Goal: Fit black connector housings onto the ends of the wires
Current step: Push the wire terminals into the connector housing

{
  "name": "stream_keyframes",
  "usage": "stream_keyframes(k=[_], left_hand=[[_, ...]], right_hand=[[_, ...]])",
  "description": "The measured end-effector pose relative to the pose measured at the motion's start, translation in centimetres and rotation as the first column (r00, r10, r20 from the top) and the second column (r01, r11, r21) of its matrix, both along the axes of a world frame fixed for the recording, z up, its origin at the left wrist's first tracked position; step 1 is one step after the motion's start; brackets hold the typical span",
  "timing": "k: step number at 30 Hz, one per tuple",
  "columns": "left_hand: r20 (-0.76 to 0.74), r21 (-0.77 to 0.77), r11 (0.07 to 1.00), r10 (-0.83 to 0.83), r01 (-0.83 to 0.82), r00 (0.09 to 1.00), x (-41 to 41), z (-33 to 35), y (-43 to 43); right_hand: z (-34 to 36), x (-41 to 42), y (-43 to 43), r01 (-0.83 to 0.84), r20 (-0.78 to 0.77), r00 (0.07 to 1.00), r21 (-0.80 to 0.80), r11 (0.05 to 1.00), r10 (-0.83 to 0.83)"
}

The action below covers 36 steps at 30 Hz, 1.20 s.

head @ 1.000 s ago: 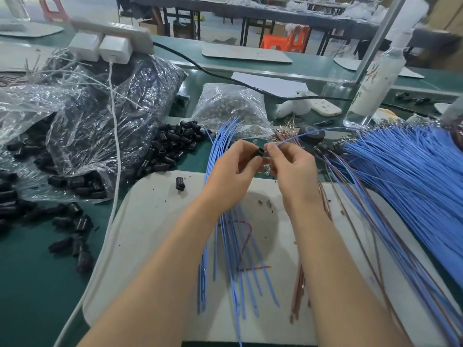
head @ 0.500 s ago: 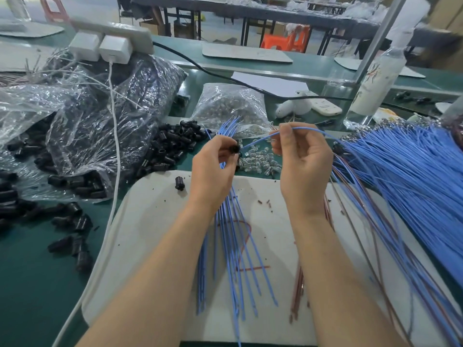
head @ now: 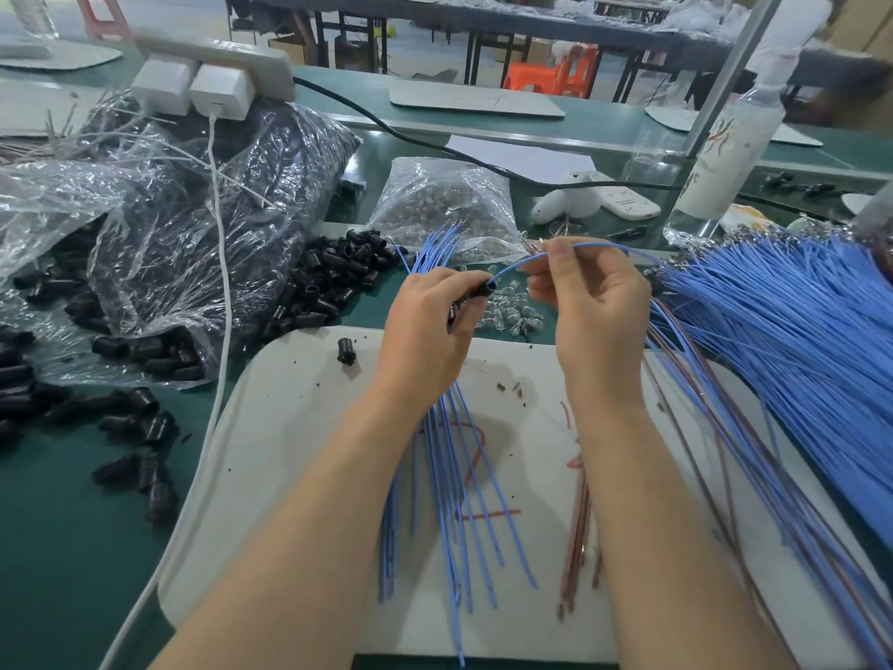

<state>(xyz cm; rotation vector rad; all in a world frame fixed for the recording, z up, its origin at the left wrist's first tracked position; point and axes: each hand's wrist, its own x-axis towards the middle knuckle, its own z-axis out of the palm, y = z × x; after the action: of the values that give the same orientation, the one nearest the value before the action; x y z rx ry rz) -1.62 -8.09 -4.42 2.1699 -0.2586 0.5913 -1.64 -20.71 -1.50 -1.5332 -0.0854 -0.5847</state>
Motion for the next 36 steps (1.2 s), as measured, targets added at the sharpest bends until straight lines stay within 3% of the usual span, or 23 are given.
stream_keyframes(k=[8,12,17,24,30,36], left_hand=[[-0.004,-0.034,0.999,-0.008,0.008,1.0,-0.2,0.1,-0.4],[-0.012,-0.02,1.0,0.01,-0.01,1.0,-0.3,0.1,-0.3],[0.006,0.019,0.999,0.028,-0.028,1.0,-0.3,0.1,-0.3],[-0.016,0.008,1.0,0.02,-0.019,1.0,-0.1,-0.1,-0.4],[0.006,0.029,1.0,0.0,0.0,1.0,-0.2,0.0,-0.3],[0.015,0.035,0.999,-0.018,0.017,1.0,-0.2,-0.1,-0.5]], right_hand=[[-0.6,0.3,0.0,-0.143,-0.146,0.977,0.078,0.987,0.153],[-0.7,0.4,0.3,-0.137,-0.168,0.973,0.148,0.979,0.161],[-1.1,0.4,0.3,-0.024,-0.09,0.996,-0.153,0.988,0.01],[-1.0,0.5,0.4,-0.078,-0.153,0.985,0.012,0.997,0.079],[-1.3,0.5,0.4,-0.058,-0.115,0.993,-0.188,0.98,0.036],[-1.2,0.4,0.6,-0.024,-0.122,0.993,-0.196,0.98,0.0]])
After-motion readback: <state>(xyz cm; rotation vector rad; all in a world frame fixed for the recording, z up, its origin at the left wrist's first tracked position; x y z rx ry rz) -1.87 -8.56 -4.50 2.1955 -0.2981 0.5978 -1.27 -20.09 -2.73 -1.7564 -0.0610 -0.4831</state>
